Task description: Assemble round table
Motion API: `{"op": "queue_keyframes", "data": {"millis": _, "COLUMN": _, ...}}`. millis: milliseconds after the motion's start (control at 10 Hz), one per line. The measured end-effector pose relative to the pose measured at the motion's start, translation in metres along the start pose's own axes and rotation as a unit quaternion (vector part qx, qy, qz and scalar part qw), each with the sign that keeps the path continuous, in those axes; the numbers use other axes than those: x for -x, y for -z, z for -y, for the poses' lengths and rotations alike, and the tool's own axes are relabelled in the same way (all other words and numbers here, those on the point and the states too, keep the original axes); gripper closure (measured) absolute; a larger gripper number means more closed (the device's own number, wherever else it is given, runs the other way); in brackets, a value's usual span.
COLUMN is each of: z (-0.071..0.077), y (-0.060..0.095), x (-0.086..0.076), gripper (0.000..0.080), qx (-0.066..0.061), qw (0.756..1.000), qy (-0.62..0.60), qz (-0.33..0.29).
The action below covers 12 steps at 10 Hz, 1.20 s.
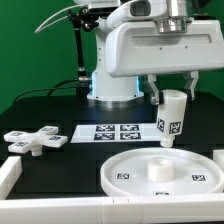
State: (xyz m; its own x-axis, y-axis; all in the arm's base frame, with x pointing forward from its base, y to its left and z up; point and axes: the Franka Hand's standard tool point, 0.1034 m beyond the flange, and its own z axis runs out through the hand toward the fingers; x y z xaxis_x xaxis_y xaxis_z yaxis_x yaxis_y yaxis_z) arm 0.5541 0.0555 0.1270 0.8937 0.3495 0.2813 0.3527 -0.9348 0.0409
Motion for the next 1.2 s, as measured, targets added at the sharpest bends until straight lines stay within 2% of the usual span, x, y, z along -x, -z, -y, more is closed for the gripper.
{"op": "queue_keyframes", "data": {"millis": 100, "z": 0.0, "y": -0.006, "x": -0.001, "gripper": 0.039, "qx": -0.002, "qw": 1.0, "qy": 0.001, "qz": 0.003}}
{"op": "queue_keyframes", "data": {"millis": 300, "z": -0.005, "y": -0.008, "x": -0.012, "gripper": 0.039, "qx": -0.001, "qw": 1.0, "qy": 0.001, "qz": -0.001}}
{"op": "queue_keyframes", "data": {"millis": 700, "z": -0.014, "y": -0.017, "x": -0.005, "gripper": 0.039, "qx": 0.0, "qw": 1.0, "qy": 0.007, "qz": 0.004}}
{"op": "queue_keyframes", "data": {"millis": 800, "z": -0.023, "y": -0.02, "x": -0.008, "gripper": 0.039, "qx": 0.002, "qw": 1.0, "qy": 0.009, "qz": 0.003}}
{"op": "queue_keyframes", "data": {"millis": 1200, "z": -0.027, "y": -0.023, "x": -0.01, "gripper": 0.039, "qx": 0.005, "qw": 1.0, "qy": 0.009, "qz": -0.003}}
